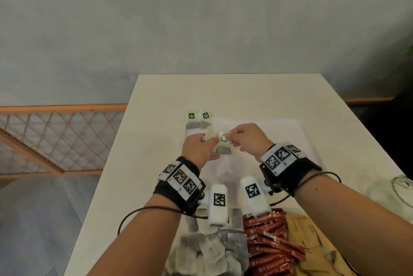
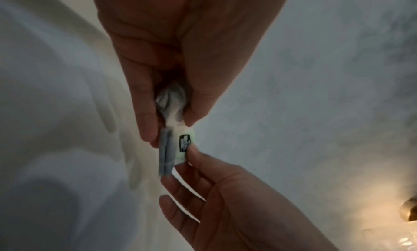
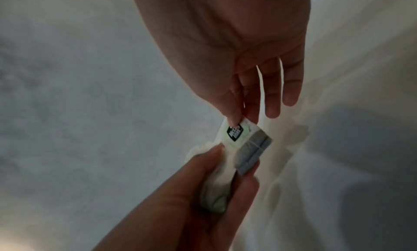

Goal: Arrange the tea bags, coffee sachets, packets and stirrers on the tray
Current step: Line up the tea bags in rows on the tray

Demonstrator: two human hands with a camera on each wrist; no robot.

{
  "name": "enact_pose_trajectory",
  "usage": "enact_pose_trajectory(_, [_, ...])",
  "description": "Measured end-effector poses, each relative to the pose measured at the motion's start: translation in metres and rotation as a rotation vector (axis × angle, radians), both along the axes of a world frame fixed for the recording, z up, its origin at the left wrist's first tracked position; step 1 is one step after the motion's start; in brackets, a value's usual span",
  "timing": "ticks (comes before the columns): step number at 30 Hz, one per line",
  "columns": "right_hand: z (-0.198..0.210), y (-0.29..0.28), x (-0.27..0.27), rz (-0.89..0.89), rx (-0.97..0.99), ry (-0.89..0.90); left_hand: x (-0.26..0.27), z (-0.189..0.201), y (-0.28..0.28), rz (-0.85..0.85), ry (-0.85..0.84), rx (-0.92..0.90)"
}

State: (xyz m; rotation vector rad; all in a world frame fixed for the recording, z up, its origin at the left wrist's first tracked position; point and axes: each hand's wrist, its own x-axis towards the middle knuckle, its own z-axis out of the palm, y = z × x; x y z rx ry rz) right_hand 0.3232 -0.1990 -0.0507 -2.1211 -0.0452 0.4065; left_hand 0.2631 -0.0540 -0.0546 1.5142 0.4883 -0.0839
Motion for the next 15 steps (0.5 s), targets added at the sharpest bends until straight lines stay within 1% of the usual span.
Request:
enact_pose_trajectory(2, [-0.012,0.002,0.013,0.037,-0.066,0.019,0.003,-0.009,0.009,0.025,0.03,0.012])
enact_pose_trajectory(6, [-0.028,0.008,0.04,0.012,-0.173,-0.048,0.008,-0.018,0.024,0.071,0.067,-0.039])
enact_pose_trajectory(11, [-0.028,0.025,0.069,0.009,-0.257,-0.177,0.017,-0.021,0.04,0.07,0.058,0.031])
enact_pose_trajectory(15, [-0.025,0.037,0.087,0.001,-0.287,-0.191,0.022,-0.02,0.046,0.054,0.053,0.048])
